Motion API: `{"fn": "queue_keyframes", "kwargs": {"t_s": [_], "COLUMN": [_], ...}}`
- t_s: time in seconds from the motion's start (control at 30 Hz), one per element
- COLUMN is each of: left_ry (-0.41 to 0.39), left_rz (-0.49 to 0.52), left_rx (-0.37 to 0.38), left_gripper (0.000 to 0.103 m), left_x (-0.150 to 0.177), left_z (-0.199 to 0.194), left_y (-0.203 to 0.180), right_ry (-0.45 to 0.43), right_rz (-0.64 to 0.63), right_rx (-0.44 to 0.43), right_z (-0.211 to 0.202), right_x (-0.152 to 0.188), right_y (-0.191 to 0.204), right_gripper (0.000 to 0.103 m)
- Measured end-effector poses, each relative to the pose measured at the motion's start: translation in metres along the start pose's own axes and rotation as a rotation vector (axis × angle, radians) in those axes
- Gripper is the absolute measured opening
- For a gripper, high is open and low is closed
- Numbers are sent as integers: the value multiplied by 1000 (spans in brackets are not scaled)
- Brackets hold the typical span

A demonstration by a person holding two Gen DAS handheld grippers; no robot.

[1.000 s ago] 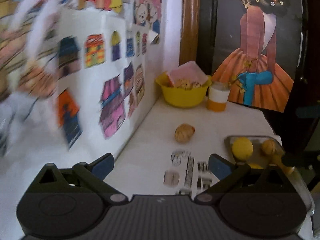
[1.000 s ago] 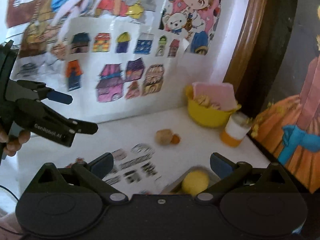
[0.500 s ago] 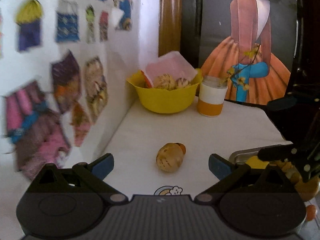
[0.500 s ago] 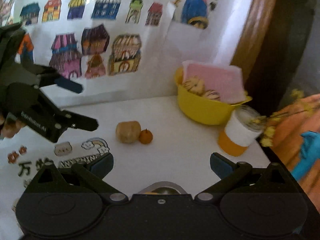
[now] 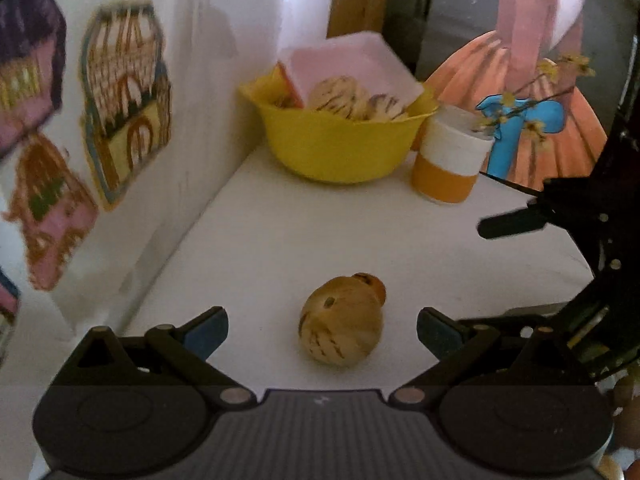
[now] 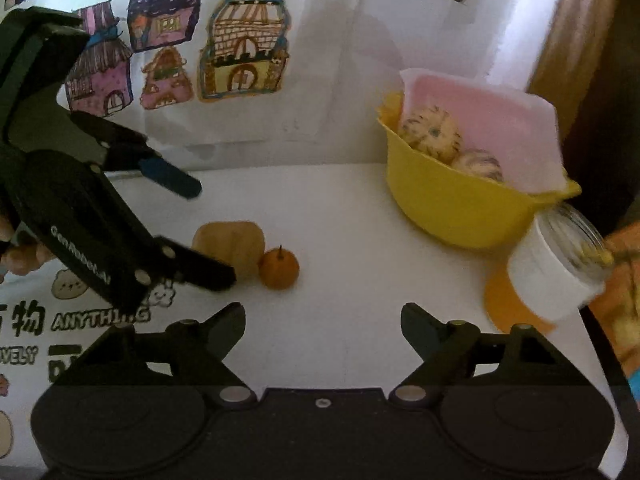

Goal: Organize fruits
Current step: 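Grasp the tan spotted fruit with the left tool while the right tool grasps the small orange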

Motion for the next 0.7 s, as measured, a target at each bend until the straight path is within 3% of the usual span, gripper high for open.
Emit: {"fn": "queue_keyframes", "kwargs": {"t_s": [0.17, 0.23, 0.3, 0.5, 0.63, 0.7], "left_ry": [27, 29, 35, 53, 47, 42], "left_rz": [-22, -18, -26, -13, -19, -27], "left_rx": [38, 39, 62, 106, 105, 107], "left_gripper": [88, 80, 78, 52, 49, 49], "left_x": [-2, -3, -3, -6, -6, -5], "left_z": [10, 13, 14, 16, 13, 13], "left_y": [7, 10, 13, 14, 20, 22], "right_ry": [14, 22, 23, 20, 6, 5], "right_rz": [-106, -115, -129, -152, -137, -119], "right_rx": [-20, -30, -37, -61, -98, -130], "right_z": [18, 24, 29, 42, 47, 51], "right_x": [-17, -20, -22, -28, -31, -34], "right_y": [7, 8, 9, 11, 11, 10], "right_gripper": [72, 64, 52, 47, 42, 34]}}
Point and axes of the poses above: each gripper's, at about its wrist camera, not at the fingertips, and z roughly the way its jaws point, y to its left, x to its underside, the point moved 2 cm from there along z, roughly the way its jaws point, and after that the axes turned 13 degrees about y, right-handed, at the moved point
